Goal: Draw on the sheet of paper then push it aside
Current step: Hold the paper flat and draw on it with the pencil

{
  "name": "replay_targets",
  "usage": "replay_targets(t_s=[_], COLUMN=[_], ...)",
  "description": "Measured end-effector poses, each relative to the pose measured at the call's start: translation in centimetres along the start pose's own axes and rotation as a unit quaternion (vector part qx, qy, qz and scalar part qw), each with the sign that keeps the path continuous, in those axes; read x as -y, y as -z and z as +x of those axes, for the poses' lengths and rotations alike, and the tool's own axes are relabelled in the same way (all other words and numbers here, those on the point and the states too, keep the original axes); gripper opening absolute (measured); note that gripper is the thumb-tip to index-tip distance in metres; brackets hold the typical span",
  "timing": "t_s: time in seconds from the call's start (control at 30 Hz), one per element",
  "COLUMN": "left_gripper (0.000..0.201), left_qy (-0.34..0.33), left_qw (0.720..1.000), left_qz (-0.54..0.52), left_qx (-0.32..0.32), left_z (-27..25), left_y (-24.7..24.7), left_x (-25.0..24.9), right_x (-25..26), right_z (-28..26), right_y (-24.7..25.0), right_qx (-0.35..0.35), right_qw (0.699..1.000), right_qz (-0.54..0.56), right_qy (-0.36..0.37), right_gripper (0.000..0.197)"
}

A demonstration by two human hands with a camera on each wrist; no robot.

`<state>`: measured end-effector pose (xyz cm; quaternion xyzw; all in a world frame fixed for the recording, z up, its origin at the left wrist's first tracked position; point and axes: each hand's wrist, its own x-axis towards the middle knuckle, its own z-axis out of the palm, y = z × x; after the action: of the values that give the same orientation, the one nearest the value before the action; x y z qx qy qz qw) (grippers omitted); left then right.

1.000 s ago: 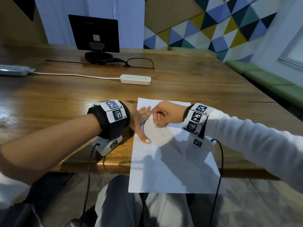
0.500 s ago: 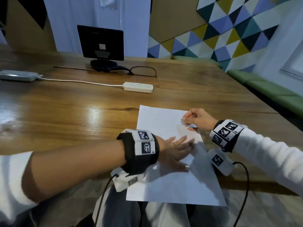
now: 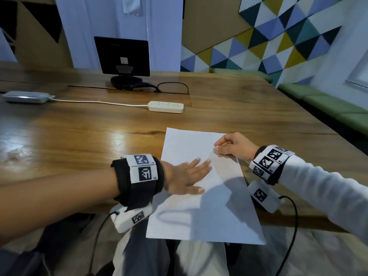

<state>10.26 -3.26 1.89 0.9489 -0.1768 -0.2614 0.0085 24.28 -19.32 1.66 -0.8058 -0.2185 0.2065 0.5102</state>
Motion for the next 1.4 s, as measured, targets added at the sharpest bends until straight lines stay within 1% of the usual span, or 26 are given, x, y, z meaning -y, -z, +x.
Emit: replay_targets(t_s=[0.03,0.07,0.13,0.17,0.2,0.23,0.3,0.33,0.4,0.47,0.57,0.6,0.67,0.7,0.73,0.8,0.87,0.9,0.97,1.03,1.1,1.17,1.23,1.3,1.33,1.4], left_gripper=[0.07,0.072,0.078,0.079,0.081,0.087,0.112,0.122,0.13,0.129,0.129,0.13,0.133,0.133,0.133,0.132,0.131,0.132,0.133,0.133,0.133,0.13,0.128,0.126,0.125,0.125], left_qy=[0.021,0.074,0.225,0.28,0.305,0.305,0.265,0.237,0.188,0.158,0.147,0.147,0.148,0.147,0.146,0.146,0.148,0.147,0.146,0.144,0.14,0.137,0.134,0.134,0.134,0.136], left_qw=[1.0,0.997,0.974,0.959,0.951,0.951,0.962,0.969,0.976,0.982,0.985,0.985,0.986,0.986,0.986,0.985,0.985,0.985,0.986,0.986,0.986,0.986,0.986,0.987,0.986,0.985], left_qz=[-0.006,-0.013,0.007,0.033,0.052,0.056,0.054,0.071,0.103,0.089,0.055,0.053,0.053,0.056,0.059,0.061,0.059,0.057,0.054,0.056,0.055,0.058,0.061,0.062,0.066,0.076], left_qx=[0.015,0.016,0.015,0.008,-0.004,-0.021,-0.035,-0.024,0.023,0.051,0.067,0.068,0.064,0.062,0.063,0.069,0.07,0.068,0.066,0.068,0.074,0.078,0.075,0.069,0.068,0.071], left_z=[0.1,0.0,-1.1,-1.6,-1.8,-1.7,-0.2,0.8,2.2,2.9,3.0,3.1,3.1,3.2,3.3,3.3,3.3,3.3,3.4,3.5,3.5,3.6,3.5,3.3,3.2,3.2], left_y=[-0.6,-0.9,-0.3,0.3,1.1,2.1,3.4,3.8,4.1,4.2,4.3,4.2,4.1,4.0,4.0,4.2,4.3,4.3,4.2,4.1,4.2,4.2,4.2,4.2,4.2,4.3], left_x=[0.3,0.6,0.9,0.9,1.0,1.3,2.3,3.0,3.6,4.1,4.5,4.6,4.7,4.8,4.8,4.7,4.6,4.7,4.8,4.9,4.9,4.7,4.6,4.5,4.5,4.3], right_x=[0.0,0.0,0.1,0.3,0.6,0.9,1.7,2.1,3.0,3.5,3.5,3.5,3.8,4.0,4.1,4.2,4.1,4.1,4.0,4.3,4.3,4.2,3.9,3.8,3.9,3.9], right_z=[-0.2,-0.4,-0.7,-0.7,-0.6,-0.5,-0.2,-0.1,0.3,1.0,1.7,1.7,1.3,1.2,1.3,1.7,1.8,1.7,1.2,1.1,1.8,2.2,1.8,1.1,1.1,1.7], right_y=[-0.1,-0.1,-0.1,-0.1,-0.2,-0.2,-0.5,-0.8,-1.6,-2.6,-3.7,-3.7,-3.4,-3.4,-3.3,-3.6,-4.1,-4.1,-3.8,-3.4,-3.1,-3.1,-3.0,-2.8,-2.6,-2.4], right_qx=[0.006,0.011,0.012,0.016,0.021,0.028,0.048,0.061,0.095,0.114,0.102,0.128,0.213,0.237,0.237,0.19,0.147,0.152,0.211,0.259,0.23,0.182,0.197,0.251,0.264,0.237], right_qw=[1.0,1.0,1.0,1.0,0.998,0.995,0.982,0.976,0.963,0.949,0.931,0.927,0.917,0.909,0.904,0.906,0.908,0.906,0.894,0.883,0.892,0.9,0.898,0.888,0.887,0.896], right_qz=[0.012,0.02,0.007,-0.014,-0.051,-0.097,-0.174,-0.196,-0.229,-0.264,-0.321,-0.325,-0.32,-0.326,-0.339,-0.357,-0.364,-0.365,-0.367,-0.364,-0.361,-0.36,-0.359,-0.355,-0.35,-0.346], right_qy=[-0.005,-0.007,-0.003,0.001,0.009,0.023,0.055,0.069,0.101,0.127,0.142,0.134,0.106,0.101,0.105,0.126,0.147,0.15,0.147,0.141,0.146,0.162,0.16,0.148,0.144,0.145], right_gripper=[0.01,0.01,0.014,0.016,0.014,0.012,0.01,0.011,0.011,0.012,0.014,0.013,0.01,0.009,0.009,0.008,0.014,0.017,0.021,0.016,0.012,0.018,0.02,0.018,0.017,0.02])
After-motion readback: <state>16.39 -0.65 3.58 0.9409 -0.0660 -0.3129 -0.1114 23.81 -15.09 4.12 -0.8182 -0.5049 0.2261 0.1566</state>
